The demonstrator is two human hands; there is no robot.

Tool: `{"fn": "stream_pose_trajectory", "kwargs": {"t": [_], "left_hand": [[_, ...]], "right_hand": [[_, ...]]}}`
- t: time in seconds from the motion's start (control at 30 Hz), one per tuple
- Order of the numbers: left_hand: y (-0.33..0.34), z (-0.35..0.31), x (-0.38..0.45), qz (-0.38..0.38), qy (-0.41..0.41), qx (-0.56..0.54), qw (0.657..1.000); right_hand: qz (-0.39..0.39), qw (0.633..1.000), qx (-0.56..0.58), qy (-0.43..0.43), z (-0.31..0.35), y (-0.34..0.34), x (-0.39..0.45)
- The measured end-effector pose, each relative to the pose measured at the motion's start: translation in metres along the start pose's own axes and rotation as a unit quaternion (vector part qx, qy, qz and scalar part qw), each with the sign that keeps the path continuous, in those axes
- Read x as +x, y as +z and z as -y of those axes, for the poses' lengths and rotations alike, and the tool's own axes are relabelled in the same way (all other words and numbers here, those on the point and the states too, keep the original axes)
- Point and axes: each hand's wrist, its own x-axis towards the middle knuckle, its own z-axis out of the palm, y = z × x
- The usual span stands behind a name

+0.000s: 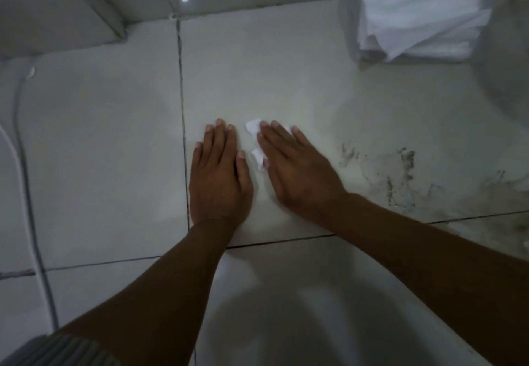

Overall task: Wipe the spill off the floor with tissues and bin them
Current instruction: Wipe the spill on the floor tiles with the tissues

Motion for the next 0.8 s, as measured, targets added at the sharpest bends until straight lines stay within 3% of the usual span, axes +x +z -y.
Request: {"fn": "stream_pose_trajectory", "kwargs": {"t": [0.07, 0.23, 0.43, 0.63, 0.8], "left_hand": [[0.000, -0.001, 0.000, -0.007, 0.002, -0.006, 1.000], [0.002, 0.002, -0.001, -0.014, 0.013, -0.006, 1.000], [0.001, 0.004, -0.007, -0.013, 0.039, -0.005, 0.999], [0.004, -0.014, -0.061, 0.031, 0.045, 0.016, 0.998], [0.004, -0.024, -0.114, 0.057, 0.083, 0.013, 0.995]], "right_hand": [[-0.003, 1.000, -0.018, -0.019, -0.007, 0.000, -0.008], [0.012, 0.995, 0.010, 0.102, 0.018, 0.006, 0.014], [0.040, 0.999, 0.000, -0.019, 0.031, 0.001, -0.045], [0.007, 0.994, 0.009, 0.112, 0.031, 0.001, -0.062], [0.013, 1.000, -0.005, 0.018, 0.035, -0.002, -0.122]]}}
